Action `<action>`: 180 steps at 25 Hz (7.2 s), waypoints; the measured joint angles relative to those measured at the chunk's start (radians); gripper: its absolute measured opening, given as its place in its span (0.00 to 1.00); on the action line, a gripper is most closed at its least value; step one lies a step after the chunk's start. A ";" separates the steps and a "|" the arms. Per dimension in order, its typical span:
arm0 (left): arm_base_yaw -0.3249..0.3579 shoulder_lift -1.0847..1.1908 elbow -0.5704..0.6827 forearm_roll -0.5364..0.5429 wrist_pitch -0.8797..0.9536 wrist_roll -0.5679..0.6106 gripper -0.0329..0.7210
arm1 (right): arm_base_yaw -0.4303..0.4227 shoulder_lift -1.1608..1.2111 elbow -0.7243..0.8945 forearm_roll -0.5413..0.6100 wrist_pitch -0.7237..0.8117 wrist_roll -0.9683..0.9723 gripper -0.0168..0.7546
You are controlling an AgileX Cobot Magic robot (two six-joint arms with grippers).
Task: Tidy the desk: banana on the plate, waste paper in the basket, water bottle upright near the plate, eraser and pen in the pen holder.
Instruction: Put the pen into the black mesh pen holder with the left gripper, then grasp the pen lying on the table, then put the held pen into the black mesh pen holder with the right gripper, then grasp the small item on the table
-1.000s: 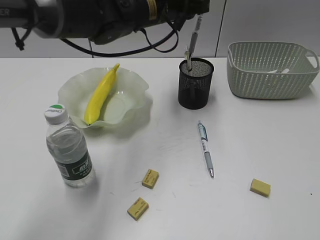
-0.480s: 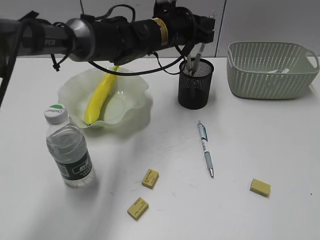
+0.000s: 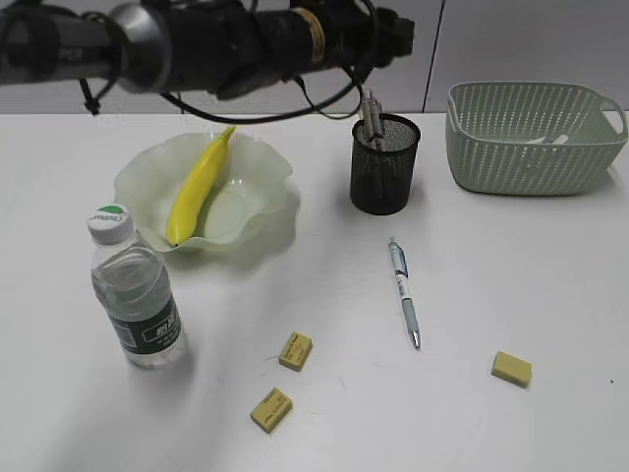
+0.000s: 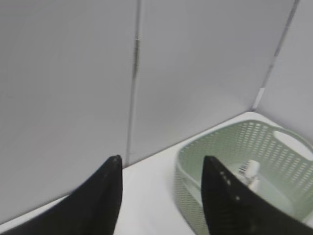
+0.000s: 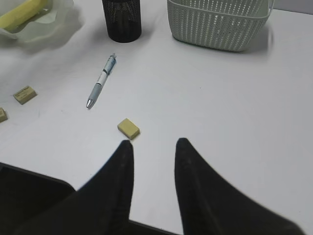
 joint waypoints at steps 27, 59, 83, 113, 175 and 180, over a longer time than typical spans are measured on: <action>-0.109 -1.804 1.163 -0.583 1.178 0.607 0.79 | 0.000 0.000 0.000 -0.003 0.000 0.000 0.32; 0.341 -2.158 1.296 -0.726 1.260 0.796 0.67 | 0.000 1.348 -0.365 0.056 -0.419 0.000 0.37; 0.449 -2.259 1.296 -0.764 1.257 0.849 0.47 | 0.060 2.173 -0.893 0.174 -0.366 0.075 0.58; 0.449 -2.259 1.296 -0.761 1.257 0.839 0.36 | 0.060 1.858 -0.551 0.082 -1.737 -0.078 0.21; 0.417 -1.503 1.005 -1.400 0.838 1.571 0.36 | -0.009 0.044 -0.001 0.056 -0.011 -0.056 0.37; 0.204 -1.192 0.833 -1.406 0.823 1.638 0.36 | -0.117 0.026 0.000 0.056 -0.011 -0.055 0.37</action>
